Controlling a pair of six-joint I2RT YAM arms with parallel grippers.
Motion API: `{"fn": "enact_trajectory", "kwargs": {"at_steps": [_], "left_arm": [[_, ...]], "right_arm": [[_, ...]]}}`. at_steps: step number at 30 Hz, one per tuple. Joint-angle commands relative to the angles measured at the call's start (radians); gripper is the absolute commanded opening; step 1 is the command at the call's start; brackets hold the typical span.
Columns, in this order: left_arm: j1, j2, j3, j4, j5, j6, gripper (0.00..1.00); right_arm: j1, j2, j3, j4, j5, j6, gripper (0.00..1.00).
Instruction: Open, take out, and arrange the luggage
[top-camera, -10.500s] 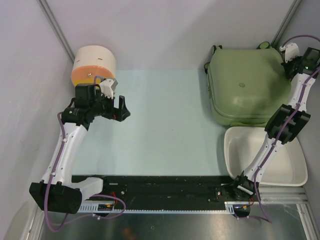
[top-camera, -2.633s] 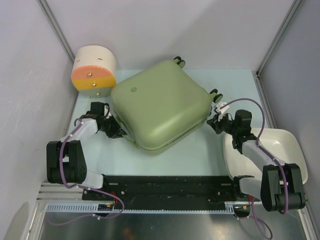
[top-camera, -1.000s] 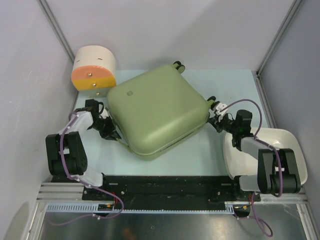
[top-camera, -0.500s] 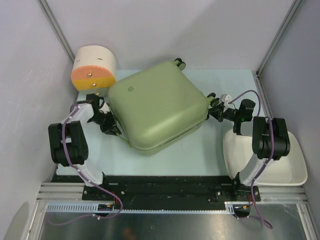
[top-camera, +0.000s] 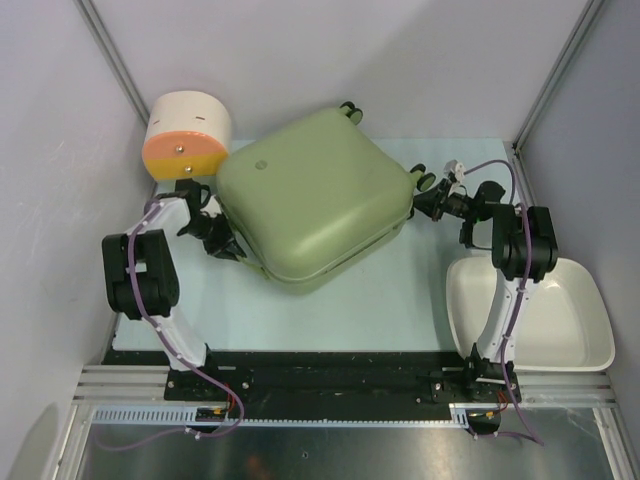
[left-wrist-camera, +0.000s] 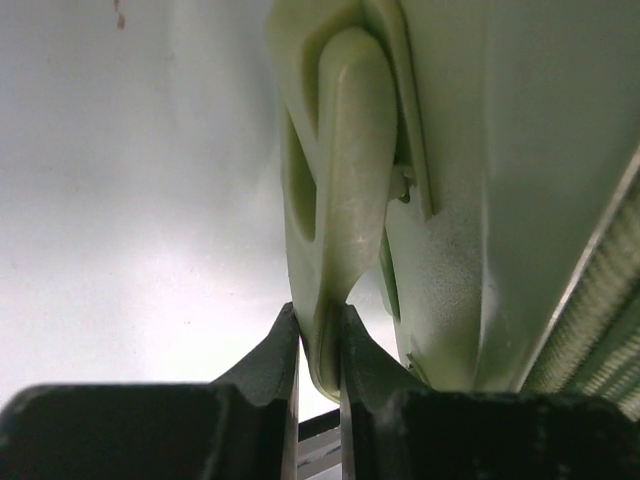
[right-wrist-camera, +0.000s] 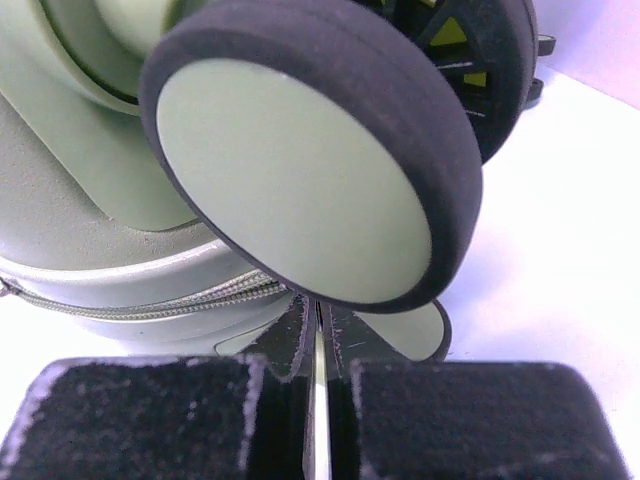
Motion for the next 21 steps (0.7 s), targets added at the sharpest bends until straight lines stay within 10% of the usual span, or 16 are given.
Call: {"fn": "enact_trajectory", "kwargs": {"at_steps": [1, 21], "left_arm": [[-0.002, 0.024, 0.045, 0.041, -0.152, 0.244, 0.00], [-0.022, 0.153, 0.168, 0.041, -0.173, 0.250, 0.00]], "right_arm": [[-0.026, 0.040, 0.161, 0.322, 0.316, 0.080, 0.00], [0.112, 0.396, 0.719, 0.256, 0.442, 0.055, 0.02]]}}
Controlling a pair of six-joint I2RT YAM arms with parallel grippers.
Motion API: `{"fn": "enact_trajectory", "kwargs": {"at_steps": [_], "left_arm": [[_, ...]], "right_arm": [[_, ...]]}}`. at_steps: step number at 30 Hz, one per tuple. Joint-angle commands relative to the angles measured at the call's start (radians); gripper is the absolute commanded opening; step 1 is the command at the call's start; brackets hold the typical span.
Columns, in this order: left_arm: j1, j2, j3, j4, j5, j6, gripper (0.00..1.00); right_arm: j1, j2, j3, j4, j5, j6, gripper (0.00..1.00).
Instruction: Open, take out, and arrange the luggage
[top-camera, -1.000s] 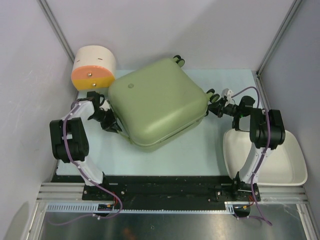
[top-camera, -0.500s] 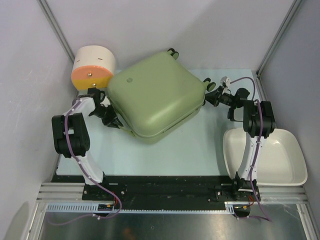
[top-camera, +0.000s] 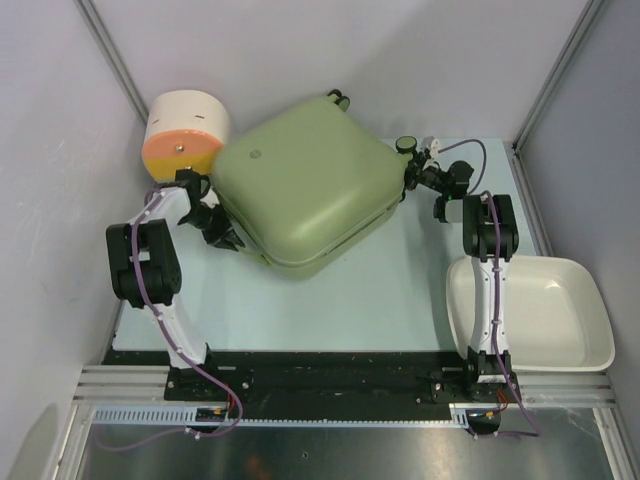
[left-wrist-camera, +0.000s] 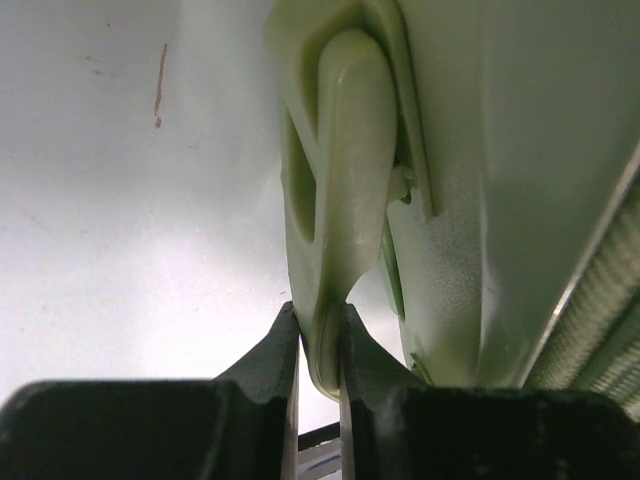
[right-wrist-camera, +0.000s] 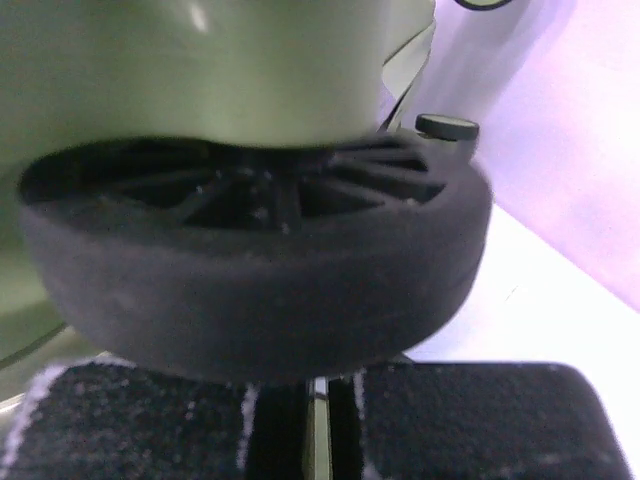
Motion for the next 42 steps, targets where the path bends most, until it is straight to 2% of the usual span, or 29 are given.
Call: {"fn": "enact_trajectory", "kwargs": {"at_steps": [1, 4, 7, 8, 11, 14, 15, 18, 19, 20, 21, 22, 23, 24, 27, 33, 39, 42], "left_arm": [[-0.016, 0.055, 0.042, 0.052, -0.149, 0.312, 0.00], [-0.016, 0.066, 0.054, 0.054, -0.143, 0.312, 0.00], [-0.016, 0.074, 0.066, 0.052, -0.123, 0.308, 0.00], [-0.018, 0.072, 0.068, 0.054, -0.113, 0.306, 0.00], [-0.021, 0.048, 0.051, 0.052, -0.051, 0.309, 0.04], [-0.019, 0.002, 0.016, 0.055, 0.010, 0.315, 0.20], [-0.018, -0.012, 0.008, 0.058, 0.024, 0.317, 0.23], [-0.018, -0.067, -0.026, 0.067, 0.082, 0.318, 0.42], [-0.018, -0.086, -0.035, 0.067, 0.096, 0.321, 0.53], [-0.019, -0.095, -0.038, 0.069, 0.107, 0.323, 0.59], [-0.018, -0.101, -0.040, 0.067, 0.110, 0.321, 0.72], [-0.018, -0.118, -0.047, 0.067, 0.111, 0.321, 0.77], [-0.018, -0.129, -0.052, 0.067, 0.124, 0.324, 0.81], [-0.016, -0.136, -0.058, 0.069, 0.122, 0.323, 0.94], [-0.013, -0.168, -0.081, 0.073, 0.127, 0.311, 0.96], [0.034, -0.294, -0.154, 0.136, 0.136, 0.248, 0.99], [0.100, -0.467, -0.243, 0.245, 0.203, 0.179, 1.00], [0.116, -0.504, -0.294, 0.281, 0.220, 0.110, 1.00]], "right_arm": [[-0.008, 0.038, 0.194, 0.184, 0.284, -0.034, 0.02], [0.024, 0.058, 0.227, 0.187, 0.286, -0.016, 0.04], [0.039, 0.062, 0.236, 0.195, 0.271, 0.004, 0.13], [0.042, 0.056, 0.228, 0.190, 0.271, 0.024, 0.29], [0.030, -0.017, 0.126, 0.156, 0.268, 0.050, 0.55], [0.007, -0.123, -0.014, 0.098, 0.237, 0.065, 0.63], [0.001, -0.149, -0.040, 0.068, 0.232, 0.076, 0.64], [-0.034, -0.233, -0.091, -0.105, 0.214, 0.095, 0.64], [-0.034, -0.250, -0.083, -0.243, 0.206, 0.095, 0.61], [-0.034, -0.264, -0.047, -0.326, 0.206, 0.096, 0.59], [-0.033, -0.261, -0.010, -0.416, 0.209, 0.110, 0.58], [-0.031, -0.254, 0.030, -0.603, 0.212, 0.119, 0.57], [-0.030, -0.243, 0.070, -0.690, 0.209, 0.128, 0.59], [-0.028, -0.214, 0.134, -0.804, 0.208, 0.172, 0.62], [-0.030, -0.201, 0.133, -0.836, 0.194, 0.256, 0.67], [-0.022, -0.215, 0.078, -0.859, 0.238, 0.358, 0.66], [-0.022, -0.195, 0.043, -0.887, 0.258, 0.363, 0.66], [-0.011, -0.165, 0.050, -0.913, 0.255, 0.392, 0.63]]}}
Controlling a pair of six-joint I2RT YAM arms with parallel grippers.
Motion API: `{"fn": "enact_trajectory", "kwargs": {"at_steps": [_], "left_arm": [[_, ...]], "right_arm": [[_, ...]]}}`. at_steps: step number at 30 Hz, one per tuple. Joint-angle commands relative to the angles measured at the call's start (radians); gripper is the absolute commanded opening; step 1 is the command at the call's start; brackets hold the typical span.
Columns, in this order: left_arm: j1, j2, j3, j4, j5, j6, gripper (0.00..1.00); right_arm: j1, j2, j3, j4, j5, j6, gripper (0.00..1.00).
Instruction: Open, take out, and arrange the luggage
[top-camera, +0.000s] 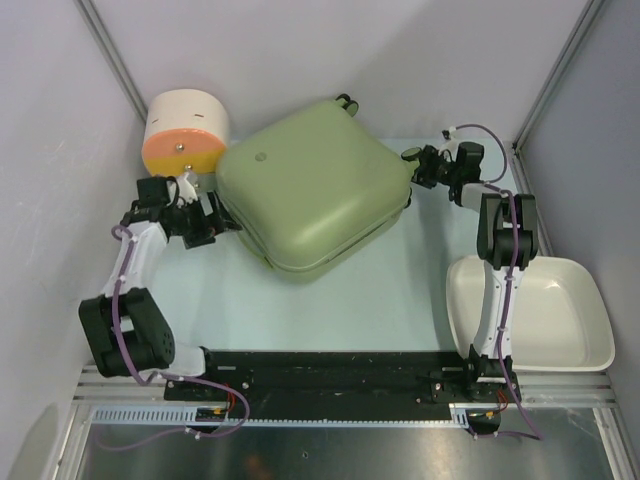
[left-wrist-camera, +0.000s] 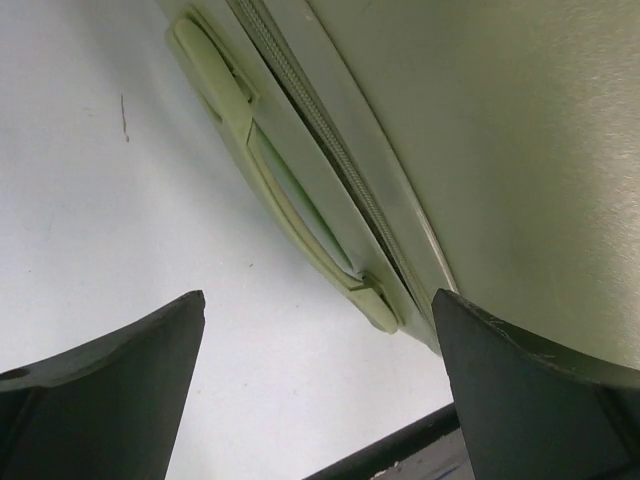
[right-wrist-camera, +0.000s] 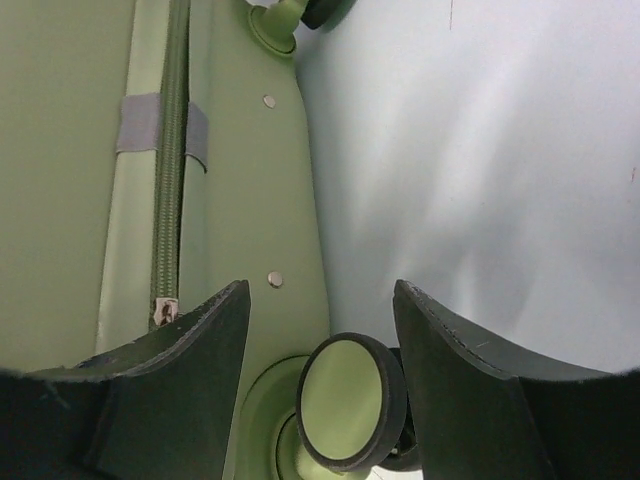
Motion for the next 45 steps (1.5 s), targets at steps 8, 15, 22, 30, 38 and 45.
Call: {"fn": "enact_trajectory", "kwargs": {"at_steps": [8, 15, 22, 30, 38, 45], "left_arm": [[0.031, -0.215, -0.169, 0.156, 0.072, -0.151, 1.00], [0.074, -0.296, -0.219, 0.172, 0.084, -0.199, 1.00], [0.074, -0.353, -0.244, 0.173, 0.121, -0.214, 1.00], [0.074, -0.362, -0.250, 0.178, 0.130, -0.209, 1.00], [0.074, -0.321, -0.238, 0.188, 0.124, -0.208, 0.99], [0.074, -0.306, -0.227, 0.196, 0.121, -0.214, 0.99]], "right_arm": [[0.050, -0.014, -0.060, -0.209, -0.025, 0.045, 0.49], [0.033, -0.153, -0.217, -0.531, -0.046, -0.056, 0.39], [-0.014, -0.383, -0.432, -0.506, -0.079, -0.087, 0.37], [-0.120, -0.378, -0.366, -0.087, 0.012, 0.100, 0.50], [-0.049, -0.203, -0.240, 0.048, 0.052, 0.181, 0.58], [-0.003, -0.092, -0.179, 0.056, 0.050, 0.181, 0.59]]}}
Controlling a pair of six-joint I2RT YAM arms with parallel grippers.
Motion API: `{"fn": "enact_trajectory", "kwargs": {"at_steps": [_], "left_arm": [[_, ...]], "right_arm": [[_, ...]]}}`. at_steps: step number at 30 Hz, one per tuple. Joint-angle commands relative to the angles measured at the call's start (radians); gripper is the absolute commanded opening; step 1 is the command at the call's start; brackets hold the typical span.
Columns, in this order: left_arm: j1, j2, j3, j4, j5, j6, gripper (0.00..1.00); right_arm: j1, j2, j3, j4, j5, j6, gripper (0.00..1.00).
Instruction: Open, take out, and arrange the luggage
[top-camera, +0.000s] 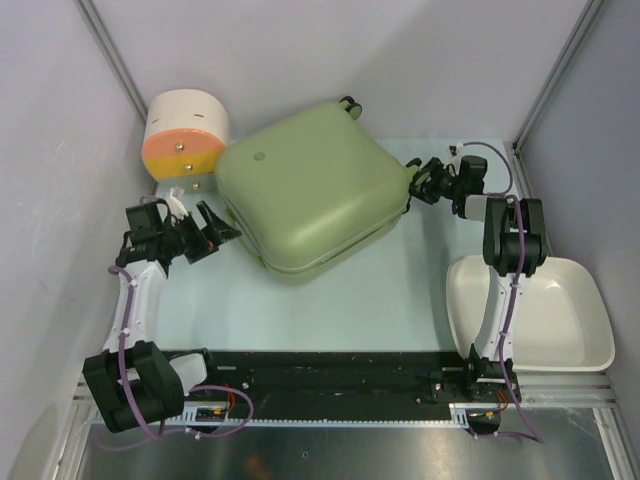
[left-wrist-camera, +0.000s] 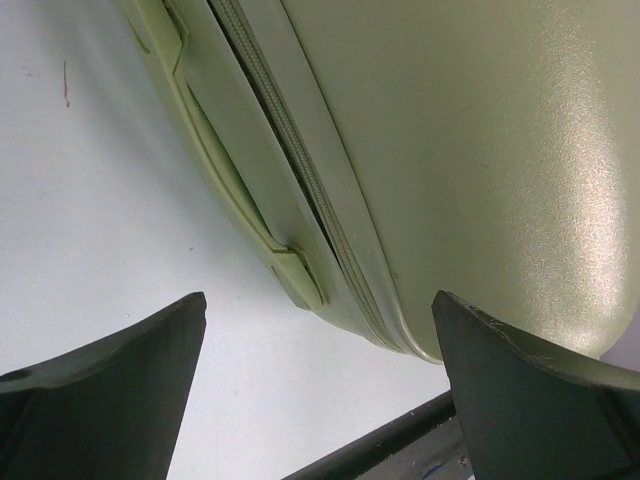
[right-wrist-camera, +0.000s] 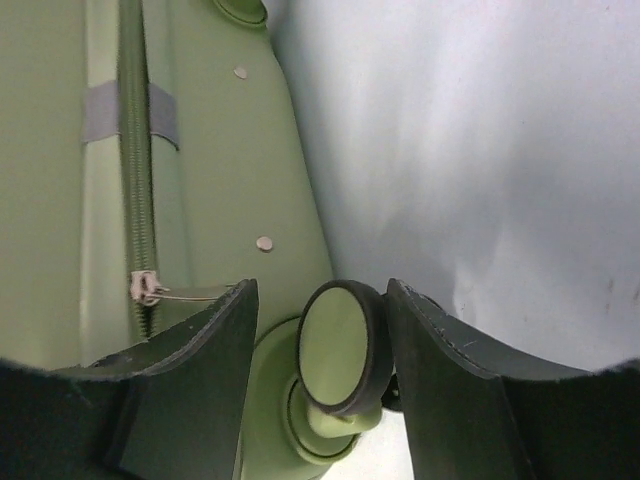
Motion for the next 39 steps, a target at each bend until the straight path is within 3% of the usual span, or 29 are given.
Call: {"fn": "enact_trajectory", "kwargs": {"at_steps": [1, 4, 8, 11, 13, 14, 20, 25, 26, 29, 32, 39], "left_arm": [[0.009, 0.005, 0.020, 0.032, 0.014, -0.015, 0.99], [0.007, 0.008, 0.015, 0.036, 0.014, -0.010, 0.98], [0.007, 0.013, 0.012, 0.037, 0.008, -0.010, 0.98], [0.007, 0.017, 0.013, 0.036, 0.009, -0.010, 0.97], [0.007, 0.017, 0.018, 0.037, 0.008, -0.009, 0.96], [0.009, 0.017, 0.021, 0.037, 0.008, -0.006, 0.96], [0.007, 0.011, 0.021, 0.037, 0.012, -0.006, 0.95], [0.007, 0.014, 0.001, 0.037, 0.029, -0.009, 0.95], [0.009, 0.013, 0.001, 0.037, 0.032, -0.003, 0.95], [0.009, 0.010, 0.009, 0.037, 0.035, 0.004, 0.95], [0.010, 0.007, 0.018, 0.037, 0.041, 0.005, 0.95], [0.007, -0.061, -0.008, 0.033, 0.112, 0.042, 0.95]], "right_arm": [[0.024, 0.048, 0.053, 0.037, -0.006, 0.015, 0.59], [0.037, 0.059, 0.053, 0.019, -0.047, 0.027, 0.52], [0.035, 0.050, 0.042, -0.088, -0.075, 0.001, 0.53], [0.032, 0.037, 0.017, -0.094, -0.090, -0.004, 0.20], [0.025, 0.025, -0.001, -0.104, -0.100, 0.009, 0.03], [0.021, -0.002, -0.015, -0.108, -0.095, 0.007, 0.00], [-0.052, -0.149, -0.202, -0.167, -0.118, -0.023, 0.00], [-0.092, -0.400, -0.456, -0.266, -0.152, -0.071, 0.00], [-0.097, -0.436, -0.519, -0.300, -0.159, -0.115, 0.19], [-0.145, -0.567, -0.566, -0.369, -0.169, -0.160, 0.48], [-0.224, -0.630, -0.511, -0.351, -0.172, -0.184, 0.61], [-0.238, -0.622, -0.359, -0.308, -0.222, -0.270, 0.63]]}}
